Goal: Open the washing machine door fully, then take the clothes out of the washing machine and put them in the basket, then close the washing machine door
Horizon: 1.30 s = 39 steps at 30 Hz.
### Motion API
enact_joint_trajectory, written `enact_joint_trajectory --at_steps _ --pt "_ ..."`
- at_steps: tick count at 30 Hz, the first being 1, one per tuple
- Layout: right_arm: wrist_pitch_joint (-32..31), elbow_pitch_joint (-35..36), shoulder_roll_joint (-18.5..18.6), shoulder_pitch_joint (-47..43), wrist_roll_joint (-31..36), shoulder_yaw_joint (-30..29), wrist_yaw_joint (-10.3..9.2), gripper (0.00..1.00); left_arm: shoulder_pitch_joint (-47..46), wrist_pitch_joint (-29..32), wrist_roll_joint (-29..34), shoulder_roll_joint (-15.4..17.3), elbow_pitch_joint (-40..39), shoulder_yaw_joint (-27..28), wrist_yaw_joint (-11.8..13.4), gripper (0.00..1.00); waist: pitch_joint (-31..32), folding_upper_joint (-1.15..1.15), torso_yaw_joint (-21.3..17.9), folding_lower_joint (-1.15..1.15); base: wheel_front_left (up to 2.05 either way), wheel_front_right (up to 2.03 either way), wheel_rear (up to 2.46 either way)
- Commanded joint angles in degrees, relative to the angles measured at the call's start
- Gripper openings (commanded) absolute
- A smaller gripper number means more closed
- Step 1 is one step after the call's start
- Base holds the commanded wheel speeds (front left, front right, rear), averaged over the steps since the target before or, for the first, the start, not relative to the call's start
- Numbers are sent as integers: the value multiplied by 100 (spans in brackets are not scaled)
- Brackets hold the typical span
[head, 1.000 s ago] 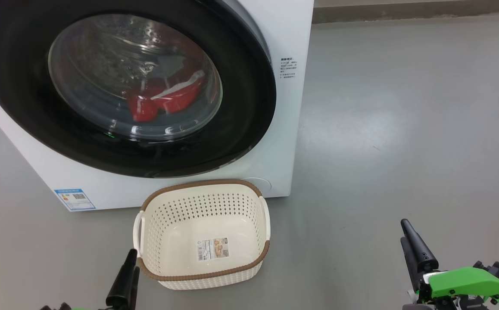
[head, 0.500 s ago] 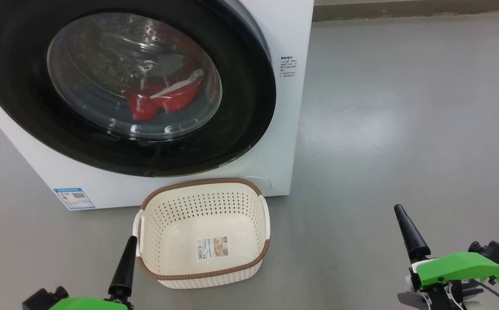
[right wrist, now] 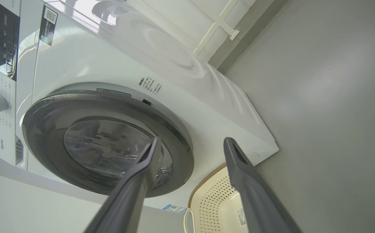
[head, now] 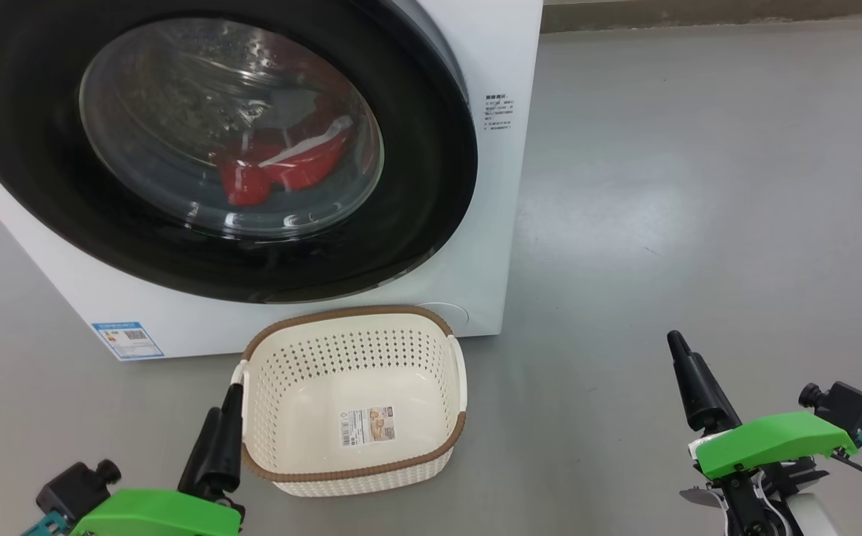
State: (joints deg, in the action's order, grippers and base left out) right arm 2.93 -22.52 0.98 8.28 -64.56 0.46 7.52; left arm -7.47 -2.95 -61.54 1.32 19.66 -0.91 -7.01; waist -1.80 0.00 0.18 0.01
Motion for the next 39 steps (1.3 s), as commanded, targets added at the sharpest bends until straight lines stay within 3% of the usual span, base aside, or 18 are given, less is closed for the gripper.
enact_joint_trajectory --at_steps 1,17,39 --pt "59 157 60 308 137 69 -1 100 -331 -59 141 63 -174 91 -21 100 0 0 0 -1 0 0 0" --pt "346 297 92 638 1701 271 -2 100 -593 -345 1611 77 -364 49 46 100 -54 0 0 -1 0 0 0" --pt "716 378 134 934 3228 553 -2 100 -876 -714 3198 110 -397 -202 181 100 -18 0 23 -1 0 0 0"
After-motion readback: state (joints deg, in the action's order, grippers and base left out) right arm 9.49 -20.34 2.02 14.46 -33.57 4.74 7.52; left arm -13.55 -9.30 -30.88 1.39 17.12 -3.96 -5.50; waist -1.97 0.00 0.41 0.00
